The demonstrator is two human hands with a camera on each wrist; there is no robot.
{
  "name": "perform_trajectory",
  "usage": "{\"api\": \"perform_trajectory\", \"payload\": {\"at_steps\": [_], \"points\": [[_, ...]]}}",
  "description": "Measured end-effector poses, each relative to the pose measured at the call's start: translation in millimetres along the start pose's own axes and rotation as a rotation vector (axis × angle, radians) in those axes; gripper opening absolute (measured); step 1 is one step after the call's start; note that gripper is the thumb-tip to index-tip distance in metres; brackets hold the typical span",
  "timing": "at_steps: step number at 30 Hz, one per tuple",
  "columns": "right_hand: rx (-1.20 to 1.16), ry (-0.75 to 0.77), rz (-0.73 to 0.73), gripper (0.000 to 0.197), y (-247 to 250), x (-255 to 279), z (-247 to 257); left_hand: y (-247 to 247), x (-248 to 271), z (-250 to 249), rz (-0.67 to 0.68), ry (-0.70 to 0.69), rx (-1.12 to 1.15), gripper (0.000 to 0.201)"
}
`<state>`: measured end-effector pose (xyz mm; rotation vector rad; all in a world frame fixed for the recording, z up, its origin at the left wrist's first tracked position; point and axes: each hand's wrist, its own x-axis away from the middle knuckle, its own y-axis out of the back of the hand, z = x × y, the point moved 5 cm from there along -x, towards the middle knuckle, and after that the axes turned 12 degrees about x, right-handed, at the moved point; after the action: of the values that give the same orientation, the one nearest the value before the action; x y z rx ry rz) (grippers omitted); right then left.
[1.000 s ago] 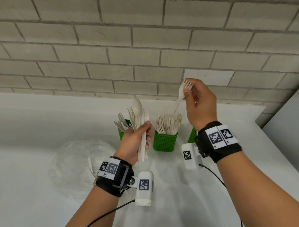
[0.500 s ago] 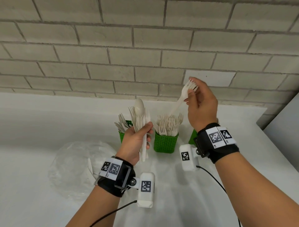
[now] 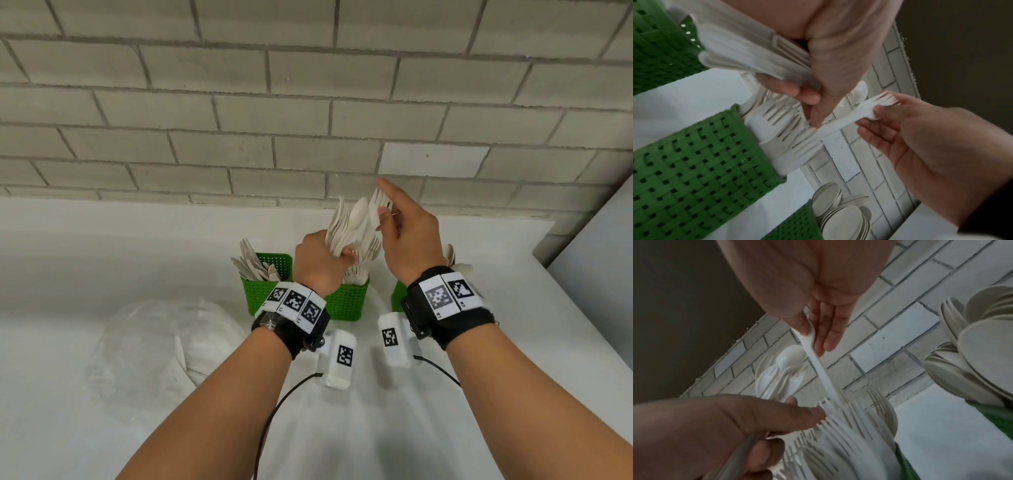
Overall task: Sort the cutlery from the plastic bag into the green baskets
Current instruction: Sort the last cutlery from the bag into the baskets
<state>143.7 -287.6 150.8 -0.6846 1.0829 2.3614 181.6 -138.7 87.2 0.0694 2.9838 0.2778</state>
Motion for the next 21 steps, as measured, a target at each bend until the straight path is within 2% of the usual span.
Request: {"api": "perform_trajectory", "payload": {"at_steps": [3,6,8,10,13,14,17,20,21], "points": [[0.059,-0.03,0.106,0.044,-8,7,-6,4,-1,-6,0.004,-0.04,-0.137,0.01],[0.175,-0.047,0.23,0.045,-16,10,-9,9,-2,-5,-0.005,-0.014,-0.19,0.015],[0.188,-0.011,0.192,0.04,-14,7,-5,12,0,-4,-0.03,0.011,-0.05,0.018],[0.209,0.033,0.176,0.035,-15,9,-1,18,5,-3,-0.074,0.057,0.2,0.02],[0.475,0.034,0.46,0.046,-37,25,-7,27,14,-1,-0.1,0.151,0.428,0.018],[0.528,0.023,0.502,0.048,-40,29,-9,28,16,-2,-0.089,0.165,0.477,0.018],[0.495,0.027,0.499,0.055,-41,31,-4,28,22,-3,-0.005,0.205,0.607,0.019],[0.546,0.012,0.709,0.056,-51,41,-11,24,31,-3,0.125,0.215,0.646,0.041],[0.557,0.004,0.74,0.055,-51,43,-12,23,35,-3,0.158,0.223,0.648,0.049]]}}
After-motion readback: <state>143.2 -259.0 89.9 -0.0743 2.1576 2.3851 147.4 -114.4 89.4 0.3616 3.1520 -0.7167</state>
